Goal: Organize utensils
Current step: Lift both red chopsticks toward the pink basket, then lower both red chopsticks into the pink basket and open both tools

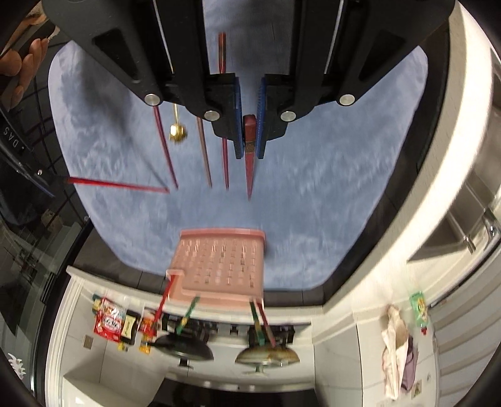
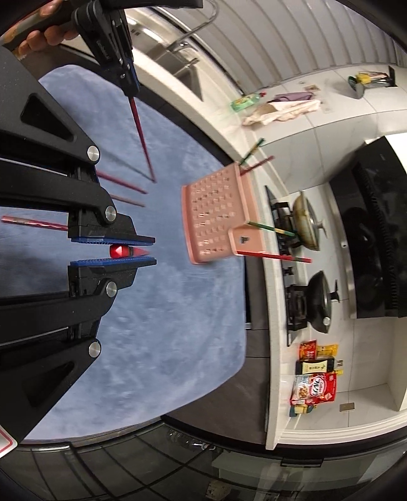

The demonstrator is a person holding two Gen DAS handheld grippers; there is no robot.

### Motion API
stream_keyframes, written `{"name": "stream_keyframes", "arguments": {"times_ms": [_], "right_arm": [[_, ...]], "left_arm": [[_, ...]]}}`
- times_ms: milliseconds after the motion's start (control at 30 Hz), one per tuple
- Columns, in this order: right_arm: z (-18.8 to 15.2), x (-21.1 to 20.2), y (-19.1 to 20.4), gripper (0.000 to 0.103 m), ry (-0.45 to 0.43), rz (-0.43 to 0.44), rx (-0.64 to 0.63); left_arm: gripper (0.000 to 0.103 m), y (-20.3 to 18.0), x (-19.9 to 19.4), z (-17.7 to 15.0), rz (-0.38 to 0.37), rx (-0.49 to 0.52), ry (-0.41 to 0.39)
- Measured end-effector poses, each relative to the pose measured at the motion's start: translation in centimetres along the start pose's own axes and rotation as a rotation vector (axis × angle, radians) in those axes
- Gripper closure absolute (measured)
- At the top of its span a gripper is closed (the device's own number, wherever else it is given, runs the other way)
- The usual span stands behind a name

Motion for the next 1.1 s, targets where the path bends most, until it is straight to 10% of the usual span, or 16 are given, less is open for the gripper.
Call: {"name": "stream_keyframes", "arguments": {"times_ms": [700,1100], "right_arm": [[10.1,0.1,-1.7,0.096,-0.159,0.062,0.062],[21.4,1.1,-2.0,0.096,-0.338,0.184,0.172]], "left_arm": [[0.096,-1.7,-1.2,13.9,-0.092,-0.019,-0.151],[0.096,-3.1,-4.3,24.1,-0.15,-0.054,-0.339]]}}
Point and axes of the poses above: each gripper's, at about its wrist camera, not at the fingertips, and x roughly the way its jaws point, y to its left, z to its top, the point moved 2 cm from there along x, roughly the way its jaws point, and after that the axes turned 5 degrees about -x, right-handed, at the moved point
